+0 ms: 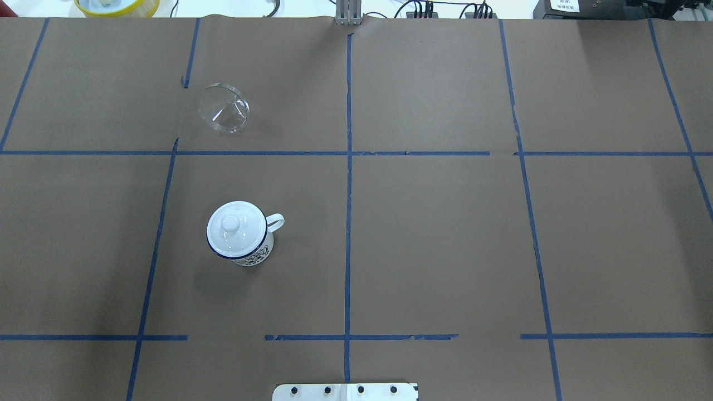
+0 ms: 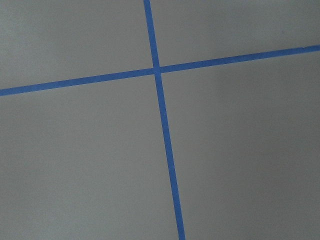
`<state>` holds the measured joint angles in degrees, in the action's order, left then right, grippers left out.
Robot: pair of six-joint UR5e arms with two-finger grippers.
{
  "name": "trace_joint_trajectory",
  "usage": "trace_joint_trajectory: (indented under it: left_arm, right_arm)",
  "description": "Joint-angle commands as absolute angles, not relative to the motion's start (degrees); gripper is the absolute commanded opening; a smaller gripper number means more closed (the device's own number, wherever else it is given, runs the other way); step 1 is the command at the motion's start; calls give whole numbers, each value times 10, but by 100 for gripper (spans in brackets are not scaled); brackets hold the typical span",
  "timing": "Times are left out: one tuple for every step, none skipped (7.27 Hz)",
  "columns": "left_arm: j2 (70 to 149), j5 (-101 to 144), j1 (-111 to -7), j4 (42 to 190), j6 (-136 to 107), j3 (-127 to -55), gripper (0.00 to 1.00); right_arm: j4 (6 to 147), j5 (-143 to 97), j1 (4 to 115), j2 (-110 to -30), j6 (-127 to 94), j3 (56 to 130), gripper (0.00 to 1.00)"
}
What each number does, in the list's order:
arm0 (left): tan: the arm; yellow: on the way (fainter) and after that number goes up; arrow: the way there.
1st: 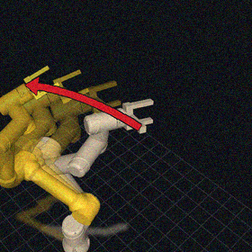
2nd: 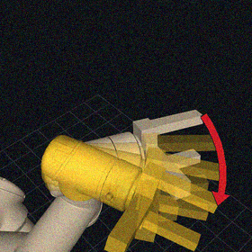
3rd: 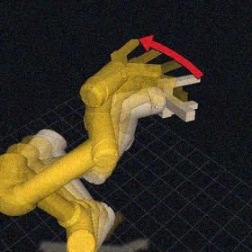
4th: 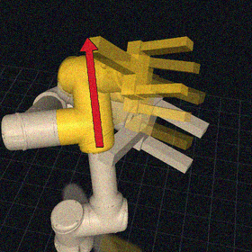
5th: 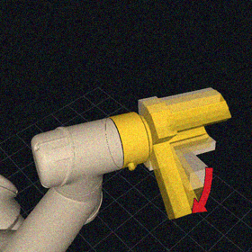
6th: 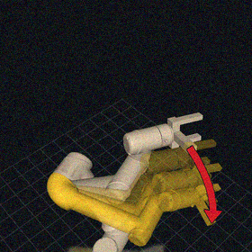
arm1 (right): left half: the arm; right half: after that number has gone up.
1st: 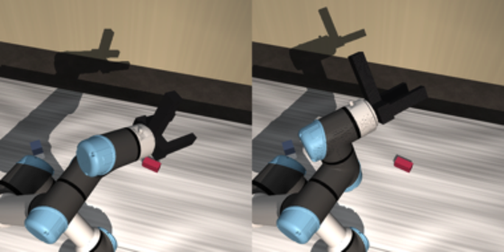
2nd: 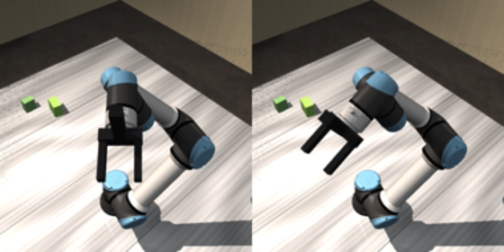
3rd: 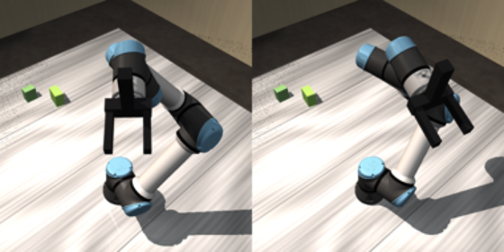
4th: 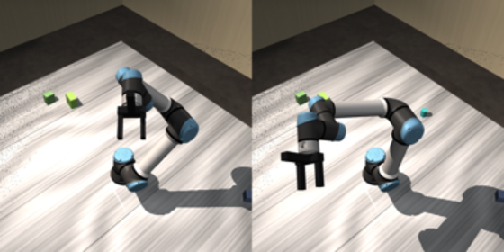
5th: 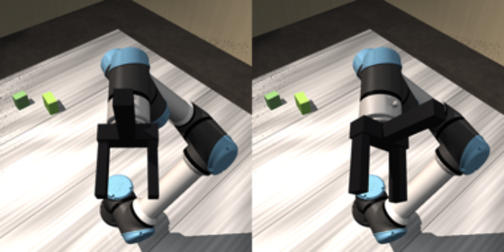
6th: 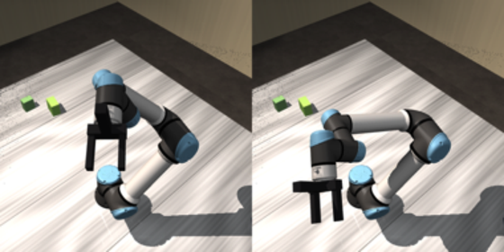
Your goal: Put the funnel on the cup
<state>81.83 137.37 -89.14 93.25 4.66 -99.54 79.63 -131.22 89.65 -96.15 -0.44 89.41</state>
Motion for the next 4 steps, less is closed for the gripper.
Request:
trace_joint_trajectory:
  left_arm:
    - [818,1375,-891,933,47,-993,100]
    - [819,1375,-891,934,47,-985,100]
    - [820,1374,-891,934,47,-984,100]
    - [821,1373,-890,935,47,-982,100]
  right_arm:
    - [796,-1312,896,-962,-4,894,100]
    - [796,-1312,896,-962,-4,894,100]
    - [796,-1312,896,-962,-4,894,100]
    - [796,-1312,896,-962,-4,895,100]
